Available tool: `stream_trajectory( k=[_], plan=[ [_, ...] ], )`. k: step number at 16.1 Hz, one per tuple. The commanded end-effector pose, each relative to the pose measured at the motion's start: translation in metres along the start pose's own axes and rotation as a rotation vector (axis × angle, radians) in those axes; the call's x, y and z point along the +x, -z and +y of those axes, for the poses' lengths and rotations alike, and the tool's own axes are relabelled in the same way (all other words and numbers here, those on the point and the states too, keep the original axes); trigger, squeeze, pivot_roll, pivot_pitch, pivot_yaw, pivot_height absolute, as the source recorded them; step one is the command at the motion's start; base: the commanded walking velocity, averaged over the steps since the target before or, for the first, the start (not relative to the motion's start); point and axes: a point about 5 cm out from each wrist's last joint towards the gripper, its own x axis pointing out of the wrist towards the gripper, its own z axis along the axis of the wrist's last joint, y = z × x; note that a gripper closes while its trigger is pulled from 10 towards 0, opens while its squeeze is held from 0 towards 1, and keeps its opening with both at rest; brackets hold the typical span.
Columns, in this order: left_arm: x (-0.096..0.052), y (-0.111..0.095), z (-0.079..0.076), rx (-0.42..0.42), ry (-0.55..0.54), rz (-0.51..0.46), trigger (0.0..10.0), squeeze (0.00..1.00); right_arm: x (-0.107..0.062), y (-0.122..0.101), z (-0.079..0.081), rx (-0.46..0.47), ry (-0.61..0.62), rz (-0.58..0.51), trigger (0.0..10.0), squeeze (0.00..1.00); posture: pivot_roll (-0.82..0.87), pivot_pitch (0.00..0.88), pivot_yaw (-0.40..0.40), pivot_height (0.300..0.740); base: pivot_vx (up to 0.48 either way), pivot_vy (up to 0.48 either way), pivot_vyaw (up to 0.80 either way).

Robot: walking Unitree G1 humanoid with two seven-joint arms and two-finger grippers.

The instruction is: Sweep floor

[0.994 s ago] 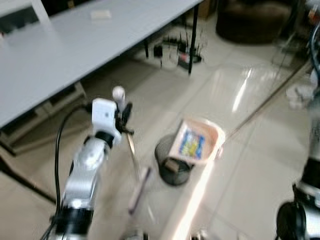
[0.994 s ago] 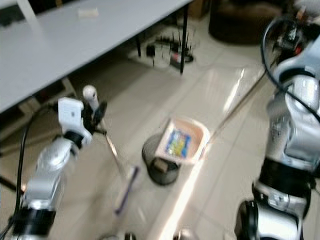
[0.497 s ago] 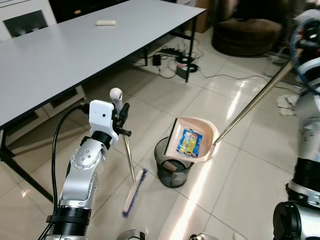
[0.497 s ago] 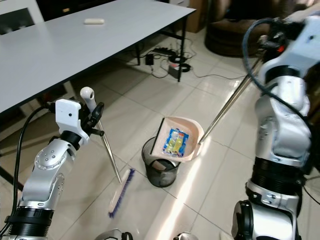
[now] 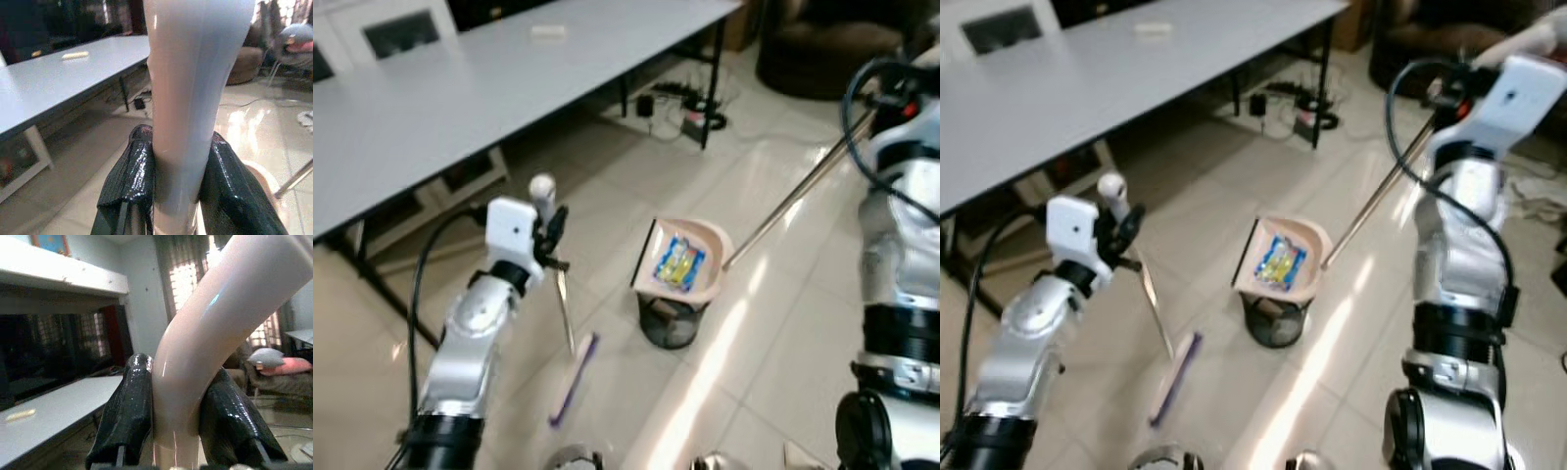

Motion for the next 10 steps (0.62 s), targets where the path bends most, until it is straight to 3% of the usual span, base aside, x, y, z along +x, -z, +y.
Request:
stream_trajectory(
  k=[1,7,10],
  plan=[
    [-0.002,-0.014,0.002,0.019,0.008,-0.048,10.0,0.00,0.009,-0.015,0.002,0.007,0.015,-0.101,10.0,0.00,0.08,0.099,0.059,0.740,0.000,0.000,0.00],
    [-0.014,-0.015,0.008,0.012,-0.014,-0.027,10.0,0.00,0.019,-0.010,-0.003,-0.025,0.019,-0.175,10.0,0.00,0.12,0.156,0.064,0.740,0.000,0.000,0.00],
    [-0.019,-0.018,0.008,0.019,-0.019,-0.026,10.0,0.00,0.022,-0.005,0.008,-0.076,-0.063,-0.214,10.0,0.00,0.14,0.168,0.064,0.740,0.000,0.000,0.00]
  ],
)
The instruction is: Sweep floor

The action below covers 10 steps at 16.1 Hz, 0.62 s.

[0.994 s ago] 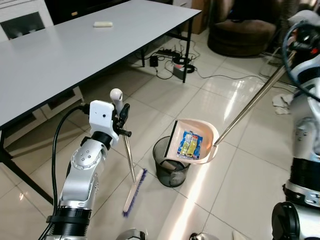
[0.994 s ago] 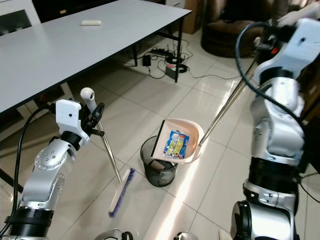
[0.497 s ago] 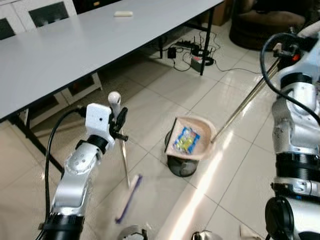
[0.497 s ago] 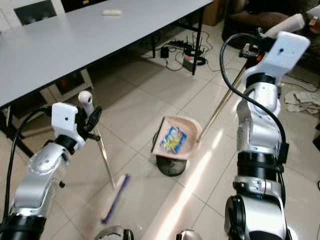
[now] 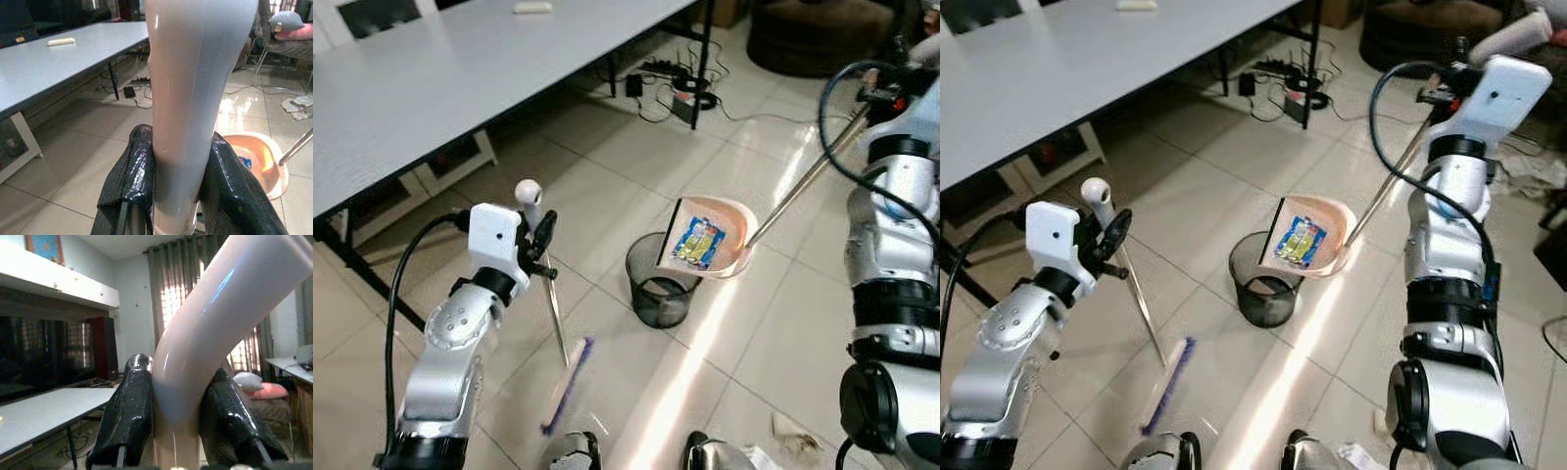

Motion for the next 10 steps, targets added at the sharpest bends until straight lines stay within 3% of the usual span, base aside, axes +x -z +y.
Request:
stream_trajectory(
  k=[1,6,10],
  plan=[
    [-0.002,-0.010,0.005,0.018,-0.017,-0.032,10.0,0.00,0.008,-0.015,0.007,-0.005,-0.034,-0.084,10.0,0.00,0.14,0.170,0.063,0.740,0.000,0.000,0.00],
    [-0.009,-0.016,0.010,0.034,-0.046,-0.039,10.0,0.00,0.011,-0.017,0.046,-0.036,-0.212,-0.211,10.0,0.00,0.19,0.179,0.057,0.740,0.000,0.000,0.00],
    [-0.010,-0.017,0.011,0.036,-0.053,-0.038,10.0,0.00,0.007,-0.016,0.080,-0.057,-0.374,-0.240,10.0,0.00,0.19,0.181,0.055,0.740,0.000,0.000,0.00]
  ],
)
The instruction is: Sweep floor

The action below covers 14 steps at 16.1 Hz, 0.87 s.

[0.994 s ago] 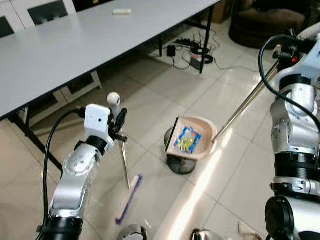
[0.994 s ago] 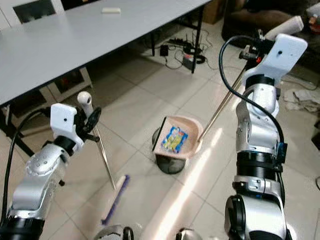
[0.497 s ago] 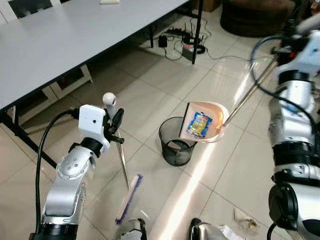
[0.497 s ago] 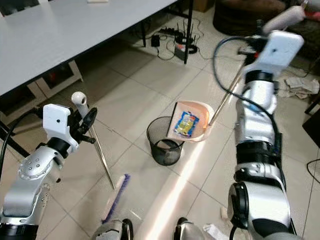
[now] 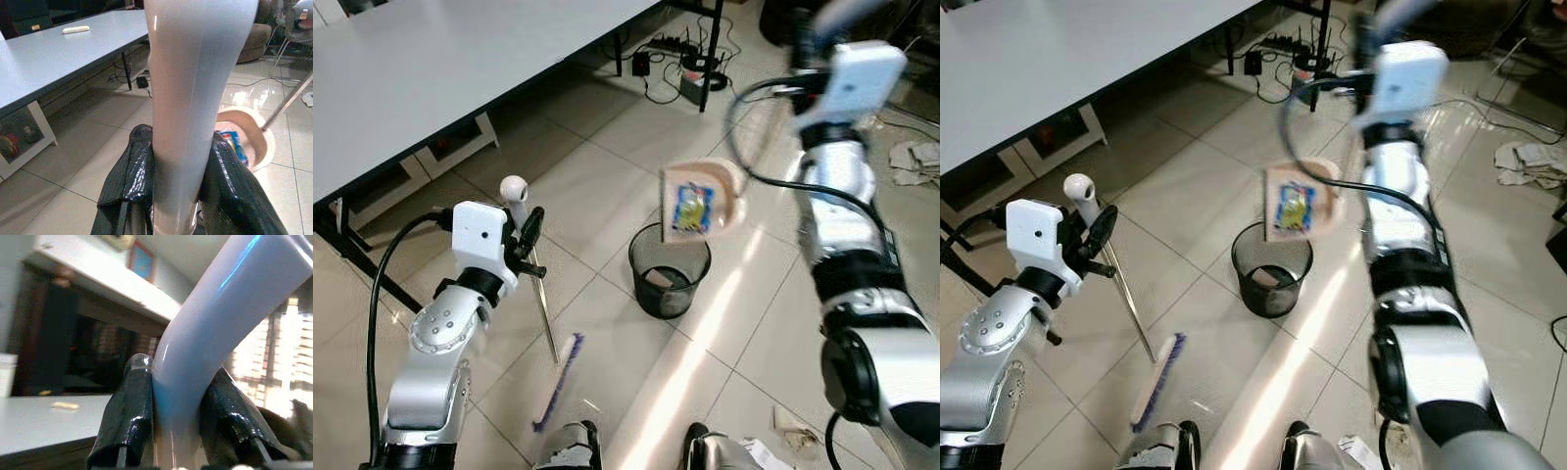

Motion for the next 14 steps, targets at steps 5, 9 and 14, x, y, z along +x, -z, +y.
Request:
stream_trajectory(
  k=[5,9,14],
  plan=[
    [0.000,-0.007,0.001,0.015,-0.006,-0.020,10.0,0.00,-0.007,-0.002,0.039,-0.099,-0.264,-0.090,10.0,0.00,0.18,0.171,0.058,0.740,0.000,0.000,0.00],
    [0.004,-0.008,-0.001,0.013,0.004,-0.024,10.0,0.00,-0.019,0.000,0.055,-0.136,-0.396,-0.123,10.0,0.00,0.17,0.157,0.058,0.740,0.000,0.000,0.00],
    [0.013,-0.006,-0.003,0.006,0.012,-0.022,10.0,0.00,-0.010,-0.012,0.059,-0.159,-0.465,-0.193,10.0,0.00,0.15,0.112,0.044,0.740,0.000,0.000,0.00]
  ],
)
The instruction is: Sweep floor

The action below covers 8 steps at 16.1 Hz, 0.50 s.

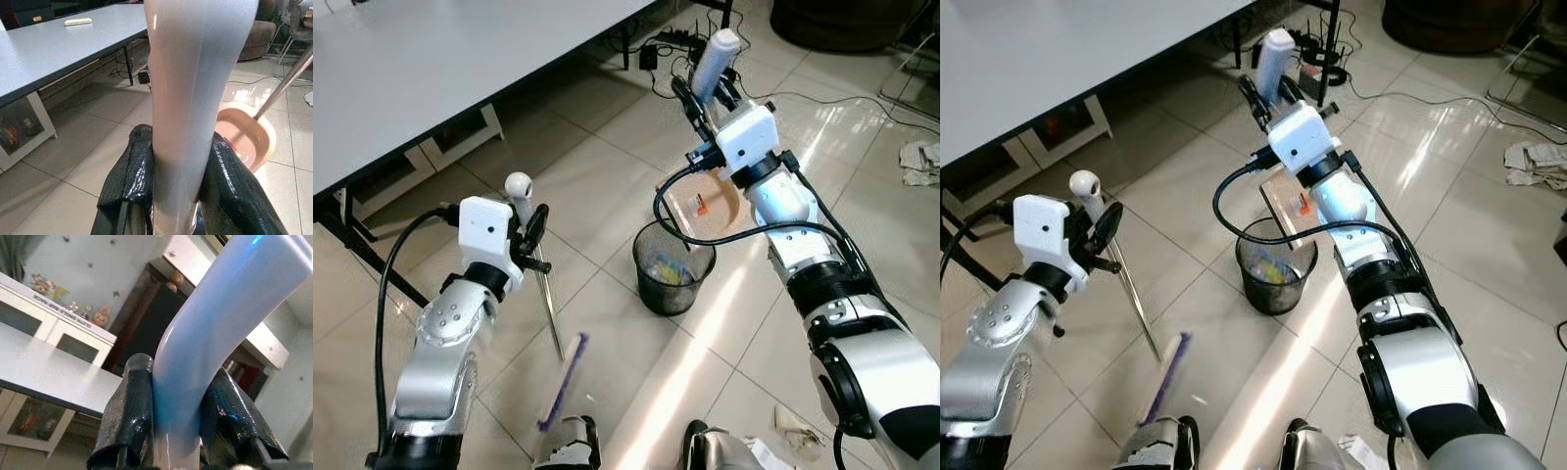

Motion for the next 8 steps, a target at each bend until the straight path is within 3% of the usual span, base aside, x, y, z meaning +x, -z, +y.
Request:
stream_trajectory(
  k=[1,2,3,4,6,8],
  plan=[
    [0.003,-0.006,-0.001,0.018,0.009,-0.024,10.0,0.00,0.015,-0.019,-0.009,-0.058,-0.023,-0.114,10.0,0.00,0.14,0.109,0.044,0.740,0.000,0.000,0.00],
    [0.004,-0.004,-0.001,0.025,0.008,-0.015,10.0,0.00,0.017,-0.021,-0.012,-0.068,-0.019,-0.124,10.0,0.00,0.14,0.101,0.042,0.740,0.000,0.000,0.00],
    [0.007,0.000,-0.001,0.032,0.003,0.012,10.0,0.00,0.023,-0.033,-0.031,-0.094,0.026,-0.162,10.0,0.00,0.12,0.077,0.042,0.740,0.000,0.000,0.00],
    [0.008,0.001,-0.001,0.032,0.002,0.019,10.0,0.00,0.025,-0.036,-0.037,-0.101,0.042,-0.171,10.0,0.00,0.11,0.071,0.042,0.740,0.000,0.000,0.00],
    [0.012,0.010,0.001,-0.023,-0.040,0.074,10.0,0.00,0.029,-0.051,-0.079,-0.130,0.176,-0.155,10.0,0.00,0.09,0.057,0.041,0.740,0.000,0.000,0.00],
    [0.012,0.013,0.002,-0.054,-0.061,0.093,10.0,0.00,0.019,-0.054,-0.107,-0.156,0.248,-0.092,10.0,0.00,0.07,0.043,0.034,0.740,0.000,0.000,0.00]
  ],
)
